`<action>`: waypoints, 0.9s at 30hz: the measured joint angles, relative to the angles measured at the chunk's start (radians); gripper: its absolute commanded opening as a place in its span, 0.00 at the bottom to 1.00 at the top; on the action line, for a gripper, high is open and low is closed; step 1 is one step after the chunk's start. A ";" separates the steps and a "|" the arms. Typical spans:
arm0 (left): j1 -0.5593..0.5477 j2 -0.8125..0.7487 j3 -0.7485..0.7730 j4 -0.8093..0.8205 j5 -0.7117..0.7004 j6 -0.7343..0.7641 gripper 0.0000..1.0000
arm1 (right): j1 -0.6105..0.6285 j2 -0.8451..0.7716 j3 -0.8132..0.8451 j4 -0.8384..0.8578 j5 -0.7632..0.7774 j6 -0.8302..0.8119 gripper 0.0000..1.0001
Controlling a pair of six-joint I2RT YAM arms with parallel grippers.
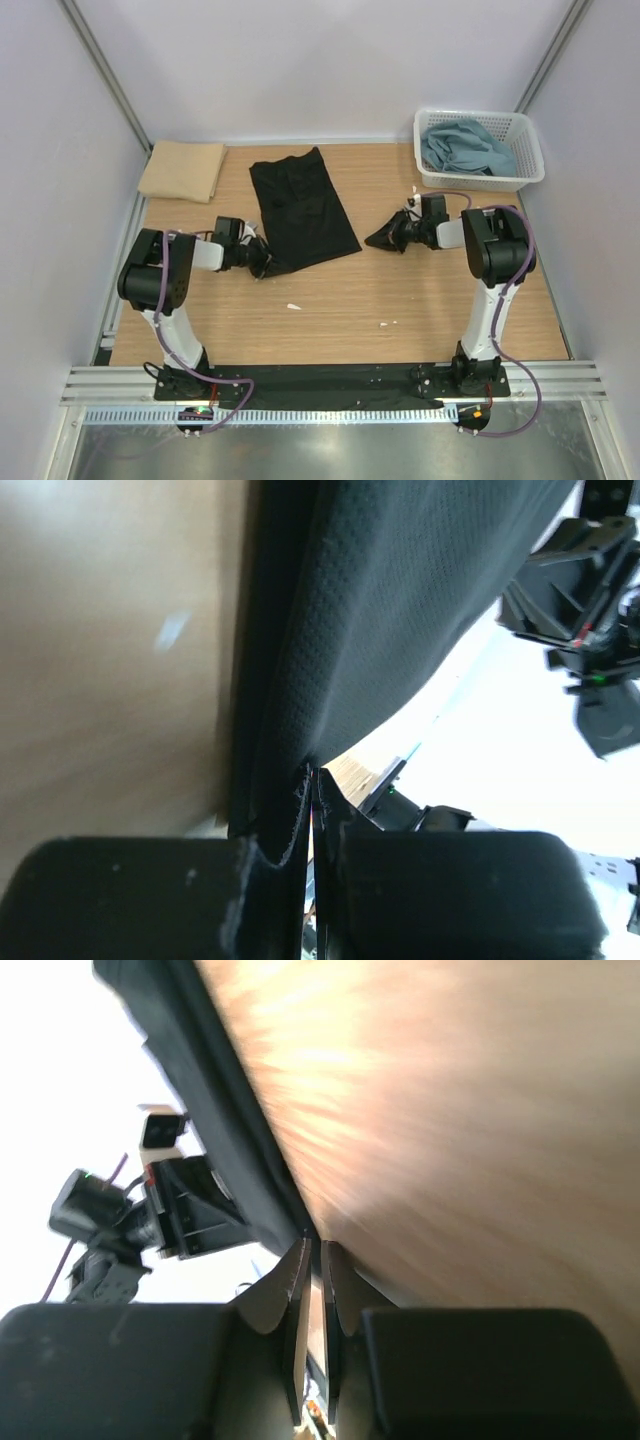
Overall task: Fold and stack the t-shirts
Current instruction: Fold the tshirt
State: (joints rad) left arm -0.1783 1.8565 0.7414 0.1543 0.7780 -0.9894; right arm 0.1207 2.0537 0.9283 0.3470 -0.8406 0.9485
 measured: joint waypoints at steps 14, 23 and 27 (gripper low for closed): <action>-0.004 -0.397 0.005 -0.464 -0.192 0.105 0.42 | 0.080 -0.314 -0.032 -0.436 0.145 -0.282 0.56; -0.004 -0.449 -0.126 -0.448 -0.288 -0.066 0.47 | 0.132 -0.314 -0.097 -0.462 0.232 -0.257 0.53; -0.004 -0.461 -0.230 -0.379 -0.318 -0.212 0.48 | 0.135 -0.314 -0.120 -0.398 0.234 -0.190 0.52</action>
State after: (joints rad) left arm -0.1822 1.3952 0.5110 -0.2249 0.4599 -1.2011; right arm 0.2554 1.7393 0.8082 -0.0509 -0.6067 0.7582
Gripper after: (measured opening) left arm 0.477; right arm 0.525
